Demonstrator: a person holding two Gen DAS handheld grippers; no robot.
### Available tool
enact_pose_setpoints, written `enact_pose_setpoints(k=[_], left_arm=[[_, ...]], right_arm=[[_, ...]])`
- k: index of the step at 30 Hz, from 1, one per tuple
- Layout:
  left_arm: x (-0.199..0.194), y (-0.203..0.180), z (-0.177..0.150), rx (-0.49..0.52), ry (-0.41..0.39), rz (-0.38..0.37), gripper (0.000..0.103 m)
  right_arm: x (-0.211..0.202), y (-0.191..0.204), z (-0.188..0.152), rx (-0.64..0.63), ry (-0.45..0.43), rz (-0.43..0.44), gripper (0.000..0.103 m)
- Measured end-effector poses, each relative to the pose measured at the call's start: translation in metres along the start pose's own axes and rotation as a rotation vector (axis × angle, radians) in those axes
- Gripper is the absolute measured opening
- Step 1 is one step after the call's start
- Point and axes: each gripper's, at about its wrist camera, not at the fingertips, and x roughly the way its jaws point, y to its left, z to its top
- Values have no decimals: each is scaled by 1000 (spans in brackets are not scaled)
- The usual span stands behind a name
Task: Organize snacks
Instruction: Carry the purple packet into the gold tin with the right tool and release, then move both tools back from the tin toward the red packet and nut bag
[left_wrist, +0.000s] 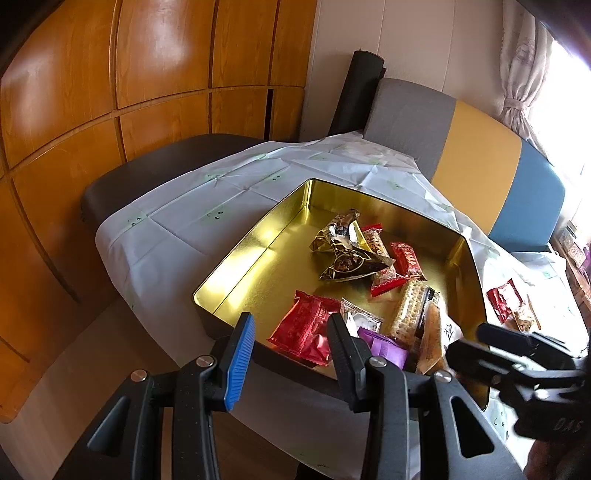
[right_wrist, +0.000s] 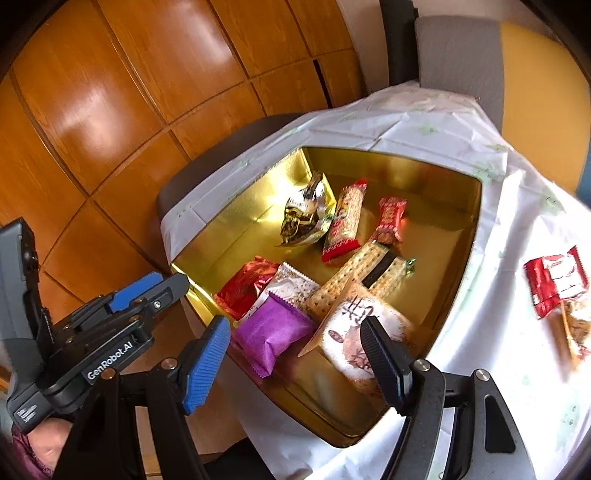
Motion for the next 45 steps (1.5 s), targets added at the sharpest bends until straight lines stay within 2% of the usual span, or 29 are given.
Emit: enact_pose_setpoints(k=[10, 17, 25, 29, 32, 38, 42, 45], left_arm=[[-2, -7, -2, 24, -6, -10, 41], [-3, -10, -3, 37, -7, -18, 41], [-5, -14, -5, 63, -10, -30, 41], [-4, -17, -6, 74, -7, -32, 41], [-4, -19, -6, 88, -13, -20, 41], [-3, -22, -7, 97, 5, -76, 41], [-7, -39, -6, 155, 18, -132, 41], [-15, -64, -3, 237, 7, -190, 41]], right_arm=[[-31, -13, -3, 0, -68, -54, 74], [-54, -41, -9, -5, -76, -154, 75], [-83, -91, -18, 39, -60, -273, 75], [-100, -117, -23, 45, -30, -334, 82], [-116, -139, -29, 48, -12, -397, 82], [-155, -199, -45, 115, 2, -536, 82], [-179, -241, -56, 169, 11, -636, 82], [-193, -275, -69, 251, 1, -665, 82]])
